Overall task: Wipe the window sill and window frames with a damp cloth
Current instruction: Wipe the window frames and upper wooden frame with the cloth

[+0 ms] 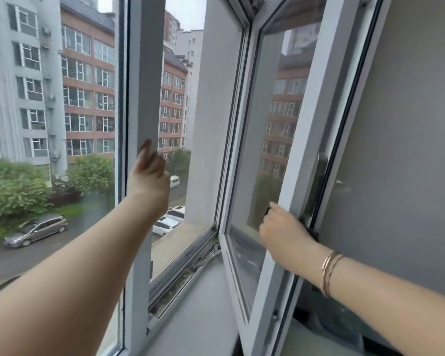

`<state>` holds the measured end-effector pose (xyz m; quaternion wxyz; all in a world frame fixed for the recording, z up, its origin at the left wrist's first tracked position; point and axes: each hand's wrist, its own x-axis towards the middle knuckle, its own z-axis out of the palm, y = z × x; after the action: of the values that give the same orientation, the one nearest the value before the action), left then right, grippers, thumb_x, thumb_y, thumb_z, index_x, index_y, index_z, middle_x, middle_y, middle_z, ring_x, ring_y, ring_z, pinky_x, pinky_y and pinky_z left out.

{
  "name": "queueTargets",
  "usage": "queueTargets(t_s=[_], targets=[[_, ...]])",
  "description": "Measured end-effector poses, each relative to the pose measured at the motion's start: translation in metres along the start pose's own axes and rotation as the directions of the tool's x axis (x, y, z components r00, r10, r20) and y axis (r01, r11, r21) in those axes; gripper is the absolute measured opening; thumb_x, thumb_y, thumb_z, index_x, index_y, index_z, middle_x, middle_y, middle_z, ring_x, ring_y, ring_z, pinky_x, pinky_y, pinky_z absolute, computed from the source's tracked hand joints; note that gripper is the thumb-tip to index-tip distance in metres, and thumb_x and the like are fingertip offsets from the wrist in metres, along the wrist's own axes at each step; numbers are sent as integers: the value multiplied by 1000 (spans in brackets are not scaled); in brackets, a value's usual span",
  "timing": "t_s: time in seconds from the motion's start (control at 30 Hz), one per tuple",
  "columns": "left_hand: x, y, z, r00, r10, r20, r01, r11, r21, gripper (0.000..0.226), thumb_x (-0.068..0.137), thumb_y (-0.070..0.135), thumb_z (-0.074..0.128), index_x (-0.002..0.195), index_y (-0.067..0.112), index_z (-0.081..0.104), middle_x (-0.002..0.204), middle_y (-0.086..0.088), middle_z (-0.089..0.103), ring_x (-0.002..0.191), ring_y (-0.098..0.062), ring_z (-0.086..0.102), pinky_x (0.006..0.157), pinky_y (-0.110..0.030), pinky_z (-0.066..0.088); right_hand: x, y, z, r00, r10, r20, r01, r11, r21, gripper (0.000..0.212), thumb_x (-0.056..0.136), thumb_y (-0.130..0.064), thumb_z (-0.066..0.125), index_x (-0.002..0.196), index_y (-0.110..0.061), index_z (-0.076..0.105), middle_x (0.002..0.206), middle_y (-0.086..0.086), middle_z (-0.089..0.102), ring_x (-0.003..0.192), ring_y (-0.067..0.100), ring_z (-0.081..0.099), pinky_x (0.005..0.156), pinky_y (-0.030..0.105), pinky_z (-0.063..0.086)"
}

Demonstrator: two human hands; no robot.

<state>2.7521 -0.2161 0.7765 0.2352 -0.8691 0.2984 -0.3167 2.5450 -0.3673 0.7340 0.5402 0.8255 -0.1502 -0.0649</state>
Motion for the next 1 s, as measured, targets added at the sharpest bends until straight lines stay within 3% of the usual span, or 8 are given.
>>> queueTargets(t_s=[0.17, 0.23, 0.33, 0.43, 0.57, 0.67, 0.77, 1.0], targets=[[-17, 14, 18, 998, 59, -18, -59, 998, -14, 62, 90, 32, 39, 148, 20, 22, 160, -6, 5, 147, -25, -13, 103, -55, -27, -6, -89, 34, 953, -217, 209, 223, 975, -6, 21, 93, -25, 51, 95, -8, 63, 91, 9, 64, 85, 29, 55, 92, 43, 37], [-23, 20, 25, 997, 73, -16, -73, 997, -22, 63, 88, 30, 44, 147, 19, 25, 159, -8, 7, 146, -26, -13, 103, -55, -27, -3, -100, 40, 949, -214, 230, 222, 975, -9, 24, 92, -26, 53, 104, -9, 64, 102, 9, 66, 94, 31, 56, 100, 48, 33], [-36, 32, 38, 994, 109, 10, -108, 991, -75, 58, 84, 24, 46, 140, 18, 36, 152, -9, 19, 146, -28, -6, 105, -54, -26, 5, -84, 32, 965, -165, 205, 150, 985, 86, 26, 93, -24, 51, 113, -12, 64, 112, 6, 65, 107, 29, 54, 115, 51, 14], [-51, 47, 53, 988, 141, 68, -134, 986, -97, 64, 78, 28, 57, 138, 17, 37, 147, -9, 21, 146, -28, -3, 104, -54, -26, 10, -74, 27, 977, -127, 169, 117, 991, 67, 23, 95, -22, 50, 111, -14, 65, 111, 2, 66, 110, 27, 54, 116, 49, 6], [-61, 59, 63, 985, 160, 69, -155, 986, -62, 59, 83, 25, 54, 138, 15, 34, 147, -10, 21, 145, -29, 2, 101, -54, -25, 6, -114, 40, 953, -215, 214, 197, 975, 103, 28, 96, -20, 46, 120, -11, 58, 118, 7, 61, 112, 29, 52, 111, 45, 22], [-68, 67, 73, 982, 171, 78, -167, 984, -55, 54, 86, 22, 51, 136, 13, 35, 146, -11, 24, 144, -30, 6, 104, -54, -22, 4, -154, 52, 926, -302, 227, 275, 951, 145, 23, 95, -15, 44, 111, -16, 61, 106, 2, 63, 99, 25, 54, 97, 38, 35], [-74, 76, 85, 978, 196, 77, -189, 978, -91, 49, 90, 21, 46, 136, 8, 36, 146, -12, 26, 145, -31, 6, 109, -54, -17, 3, -185, 65, 901, -350, 255, 313, 933, 176, 22, 95, -11, 44, 108, -17, 61, 109, 2, 62, 102, 25, 54, 88, 36, 34], [-89, 93, 102, 978, 193, 80, -186, 978, -94, 52, 94, 19, 37, 142, 4, 23, 149, -14, 22, 145, -30, 6, 109, -57, -15, 4, -198, 75, 897, -365, 250, 312, 922, 228, 30, 96, -14, 45, 124, -15, 57, 128, 5, 57, 118, 27, 48, 100, 37, 30]])
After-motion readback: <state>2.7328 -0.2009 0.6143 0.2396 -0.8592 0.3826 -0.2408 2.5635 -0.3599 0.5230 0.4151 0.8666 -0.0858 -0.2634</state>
